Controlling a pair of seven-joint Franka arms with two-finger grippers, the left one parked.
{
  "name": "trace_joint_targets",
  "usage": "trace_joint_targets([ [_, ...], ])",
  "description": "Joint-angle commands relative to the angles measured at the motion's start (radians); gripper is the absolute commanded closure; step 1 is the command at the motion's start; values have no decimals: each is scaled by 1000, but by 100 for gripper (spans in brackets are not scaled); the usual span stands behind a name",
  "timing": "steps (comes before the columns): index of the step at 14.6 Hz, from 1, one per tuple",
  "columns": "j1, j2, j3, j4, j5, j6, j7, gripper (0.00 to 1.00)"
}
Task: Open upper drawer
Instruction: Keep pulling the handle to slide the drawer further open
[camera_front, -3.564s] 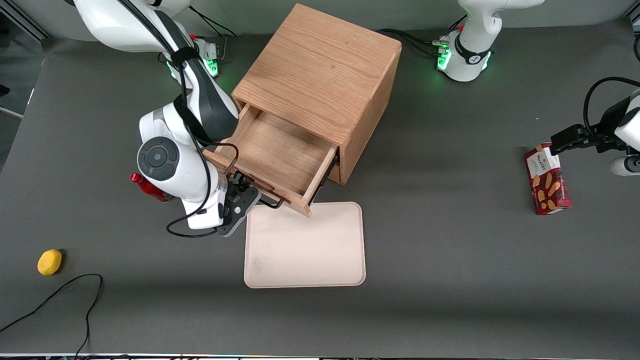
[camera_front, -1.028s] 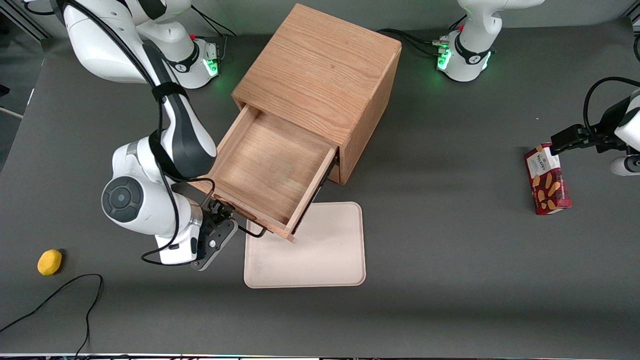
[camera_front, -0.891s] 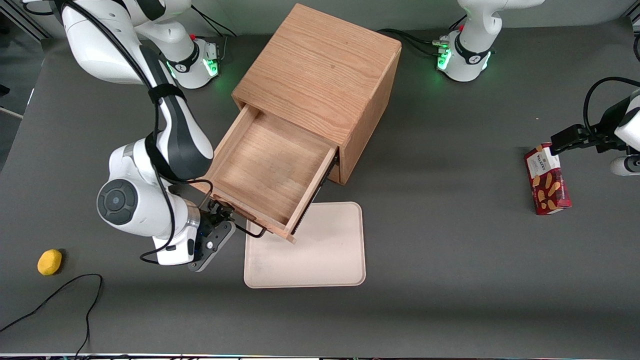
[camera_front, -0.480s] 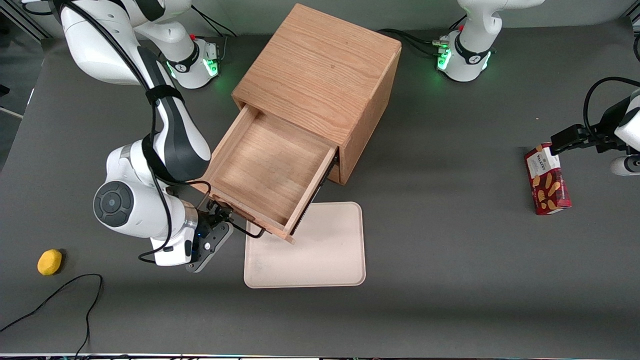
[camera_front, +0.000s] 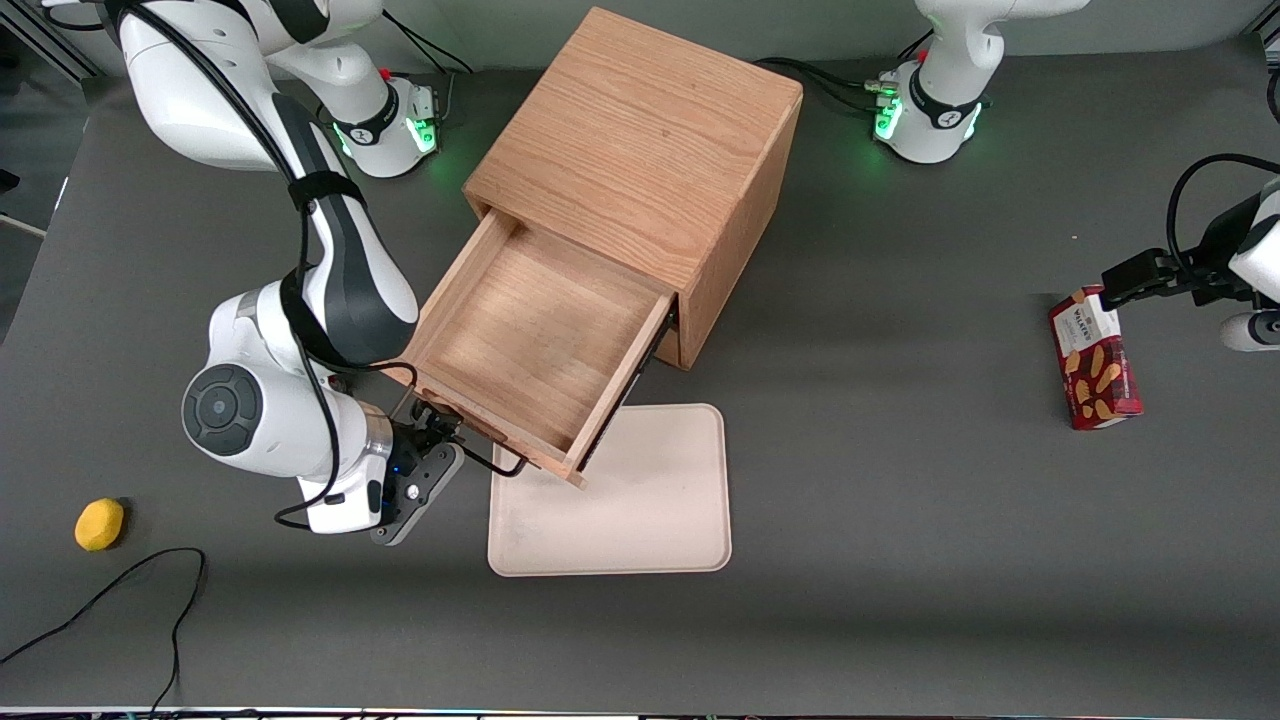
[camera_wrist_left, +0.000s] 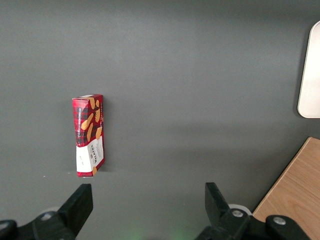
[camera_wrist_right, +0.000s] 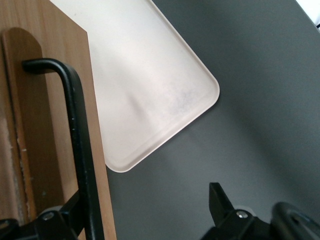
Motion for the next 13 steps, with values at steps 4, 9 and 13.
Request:
trace_joint_targets([
  [4, -16, 31, -9, 61, 6, 14, -95, 0],
  [9, -21, 40, -9, 76, 13, 14, -91, 0],
  [13, -24, 41, -9, 80, 13, 14, -85, 0],
])
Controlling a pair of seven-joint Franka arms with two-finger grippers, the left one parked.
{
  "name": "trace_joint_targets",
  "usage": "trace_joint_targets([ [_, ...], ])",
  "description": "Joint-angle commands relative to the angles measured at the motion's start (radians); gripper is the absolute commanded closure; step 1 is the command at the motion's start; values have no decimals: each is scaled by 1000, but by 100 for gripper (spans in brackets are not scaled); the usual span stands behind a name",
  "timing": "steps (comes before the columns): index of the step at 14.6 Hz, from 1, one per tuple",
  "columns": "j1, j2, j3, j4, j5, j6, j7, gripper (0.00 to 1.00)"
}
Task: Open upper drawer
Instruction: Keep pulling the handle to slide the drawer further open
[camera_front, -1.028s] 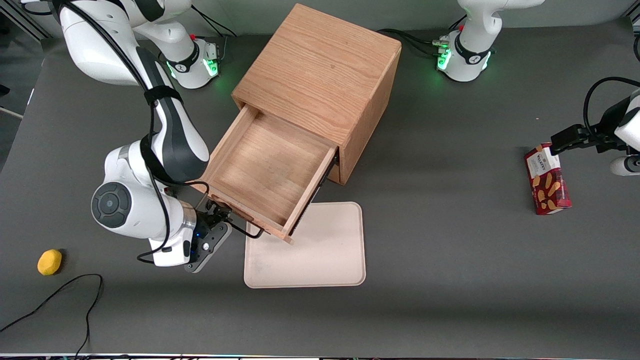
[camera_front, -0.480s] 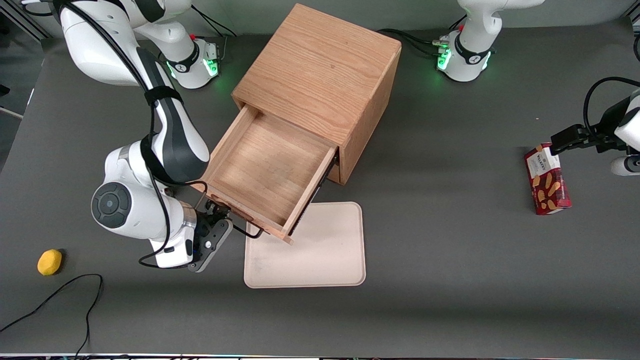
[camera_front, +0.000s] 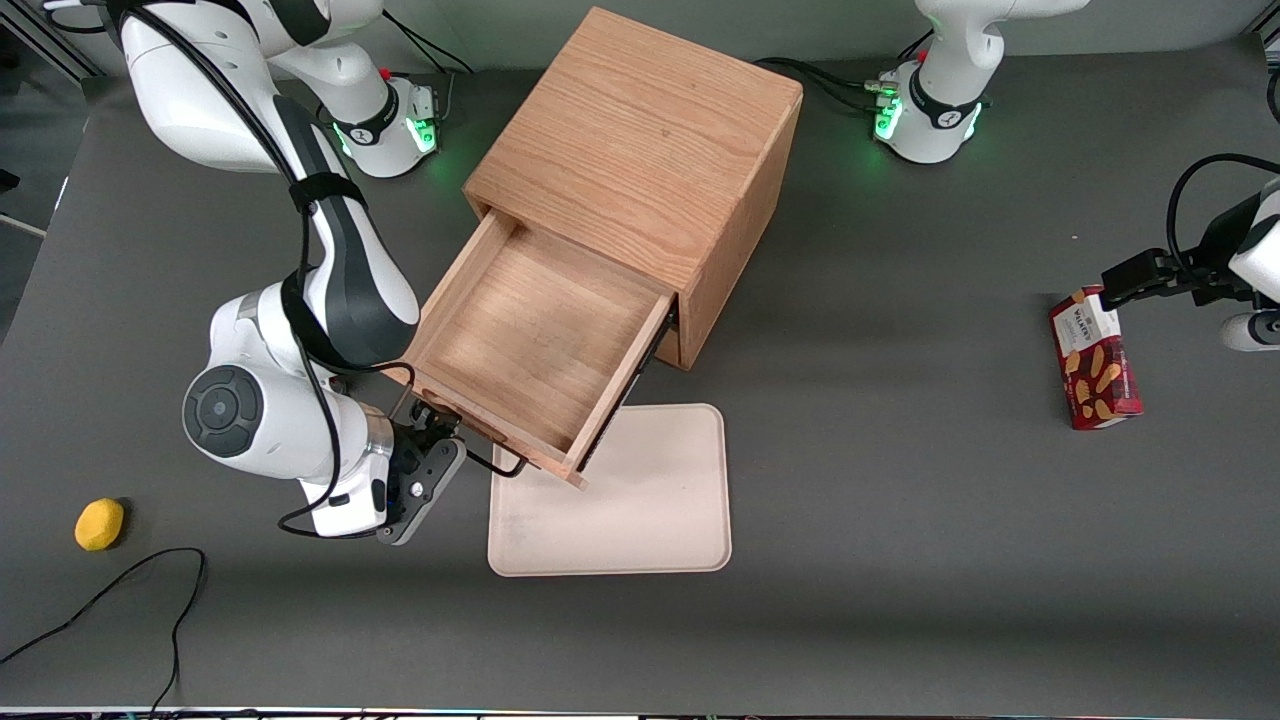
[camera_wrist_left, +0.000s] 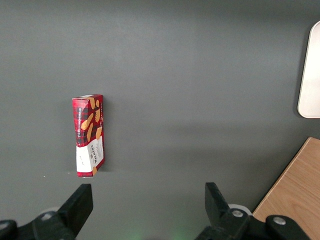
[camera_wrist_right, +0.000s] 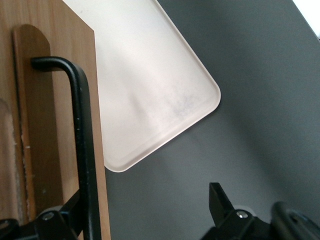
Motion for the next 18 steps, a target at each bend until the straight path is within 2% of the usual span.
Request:
trace_joint_targets([
  [1, -22, 32, -10, 68, 12, 11, -27, 0],
  [18, -23, -68, -12, 69, 15, -162, -16, 0],
])
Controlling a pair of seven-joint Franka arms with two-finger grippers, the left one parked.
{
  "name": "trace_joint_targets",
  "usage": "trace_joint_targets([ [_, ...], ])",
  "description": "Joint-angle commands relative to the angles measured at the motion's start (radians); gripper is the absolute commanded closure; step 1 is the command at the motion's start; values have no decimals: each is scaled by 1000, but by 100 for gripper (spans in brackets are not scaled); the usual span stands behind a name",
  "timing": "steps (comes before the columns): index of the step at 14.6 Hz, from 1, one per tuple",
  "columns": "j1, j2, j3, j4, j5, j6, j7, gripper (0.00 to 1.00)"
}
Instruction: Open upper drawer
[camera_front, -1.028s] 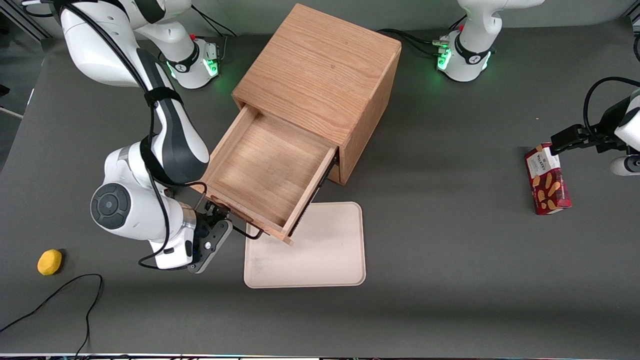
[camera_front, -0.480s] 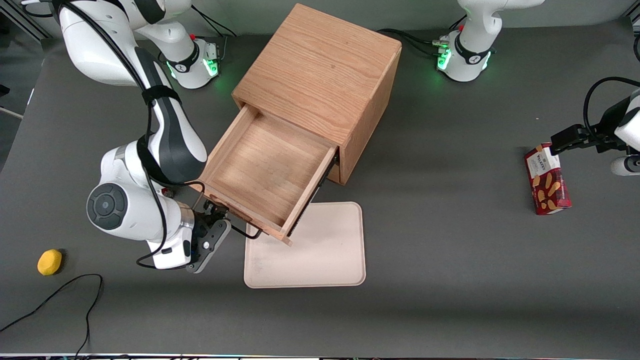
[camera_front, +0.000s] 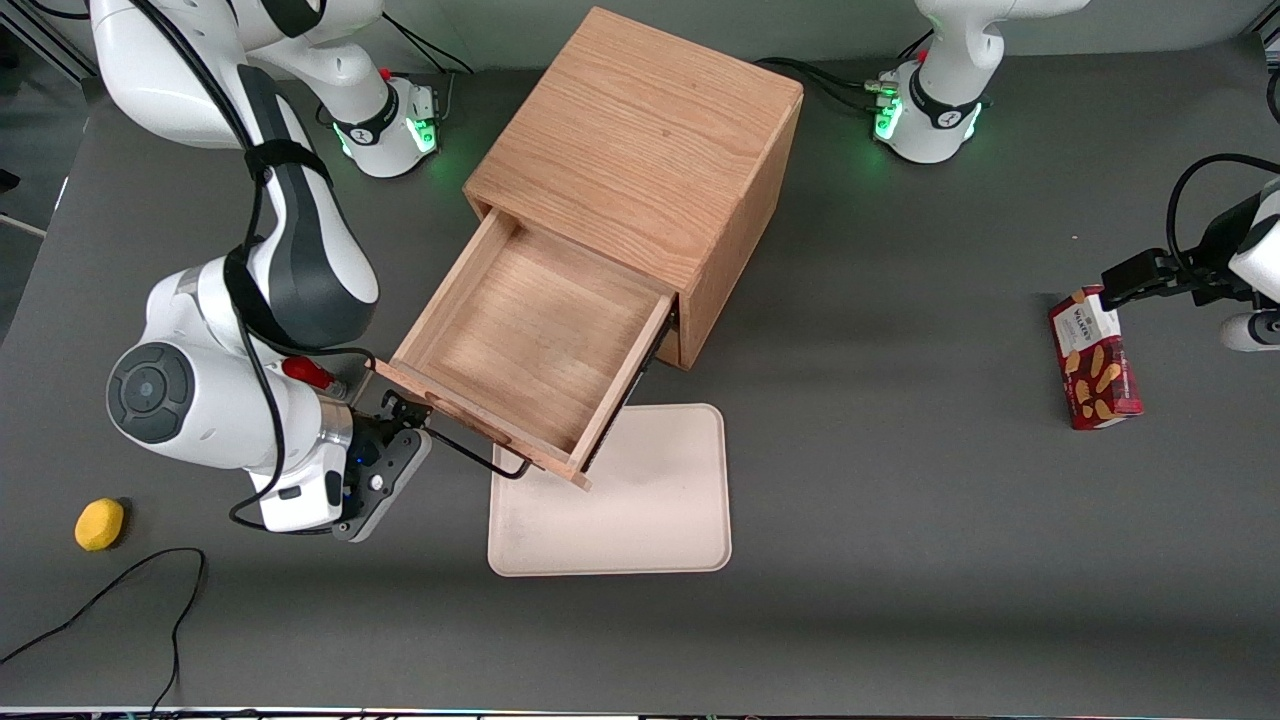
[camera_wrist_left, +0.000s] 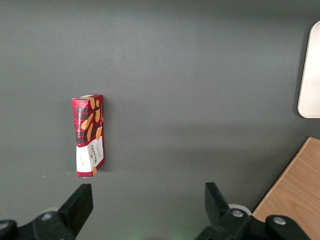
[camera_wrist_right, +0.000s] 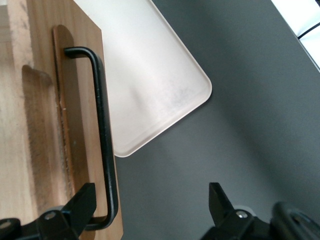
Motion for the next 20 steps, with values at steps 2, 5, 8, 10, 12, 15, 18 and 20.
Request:
trace_joint_targets([
  [2, -3, -47, -6, 6, 15, -69, -16, 0],
  [5, -5, -103, -4, 6, 13, -120, 68, 0],
  [8, -5, -165, -6, 1, 6, -159, 109, 0],
  [10, -3, -225, -22, -11, 0, -163, 161, 0],
  [12, -2, -285, -35, -34, -2, -177, 203, 0],
  [15, 3, -365, -53, -56, -60, -186, 232, 0],
  [18, 0, -454, -85, -104, -83, -186, 376, 0],
  [20, -11, -506, -102, -155, -83, -185, 472, 0],
])
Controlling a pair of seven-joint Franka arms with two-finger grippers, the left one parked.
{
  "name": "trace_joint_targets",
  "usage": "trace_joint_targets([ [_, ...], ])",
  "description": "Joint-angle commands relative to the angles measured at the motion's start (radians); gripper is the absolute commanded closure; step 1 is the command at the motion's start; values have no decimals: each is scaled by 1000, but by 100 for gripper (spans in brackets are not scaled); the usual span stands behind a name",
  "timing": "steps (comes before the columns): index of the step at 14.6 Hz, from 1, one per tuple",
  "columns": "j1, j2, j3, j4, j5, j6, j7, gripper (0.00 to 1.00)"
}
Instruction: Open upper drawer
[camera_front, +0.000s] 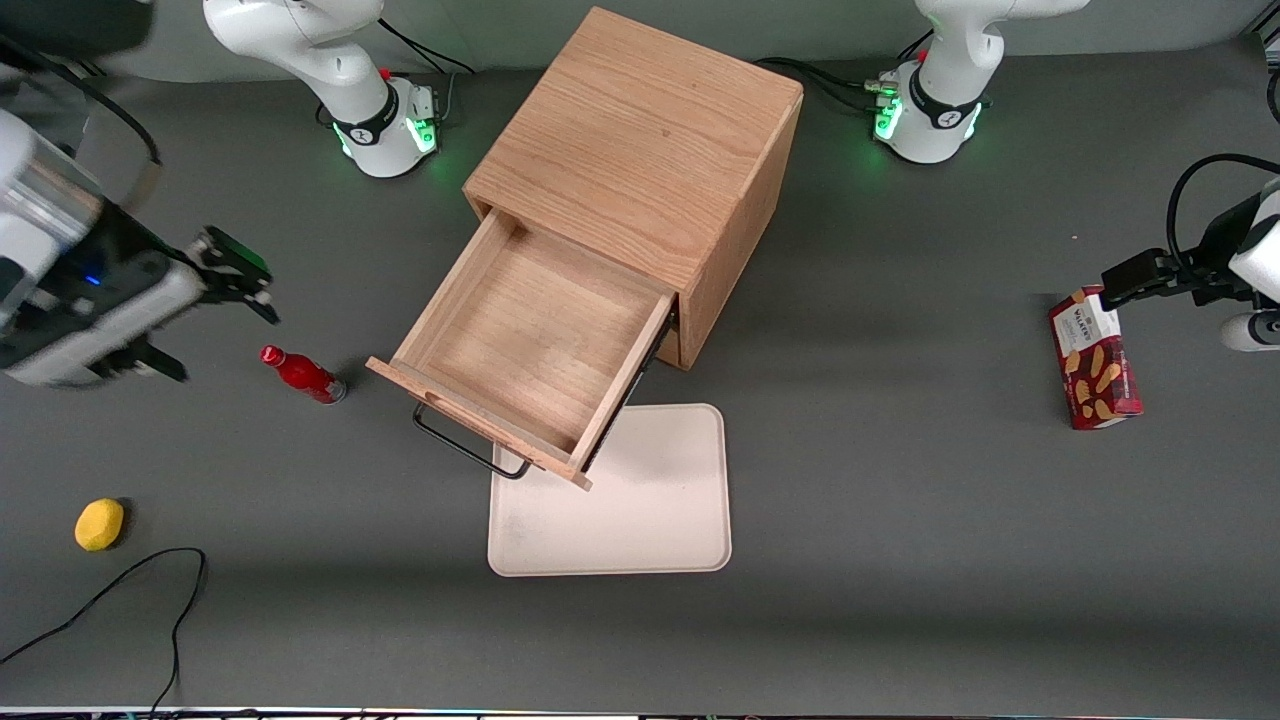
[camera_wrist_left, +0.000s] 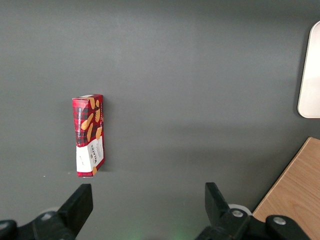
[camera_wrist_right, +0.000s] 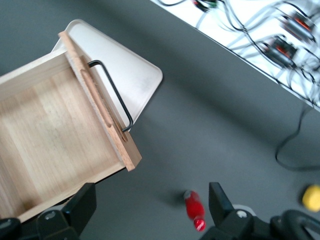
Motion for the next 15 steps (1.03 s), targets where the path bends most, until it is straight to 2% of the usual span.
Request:
trace_joint_targets([
  [1, -14, -109, -14, -122, -13, 15, 139, 0],
  [4, -43, -157, -17, -162, -13, 31, 213, 0],
  [9, -72, -260, -34, -281, -17, 30, 210, 0],
  [15, -115, -255, -68, -308, -27, 24, 216, 0],
])
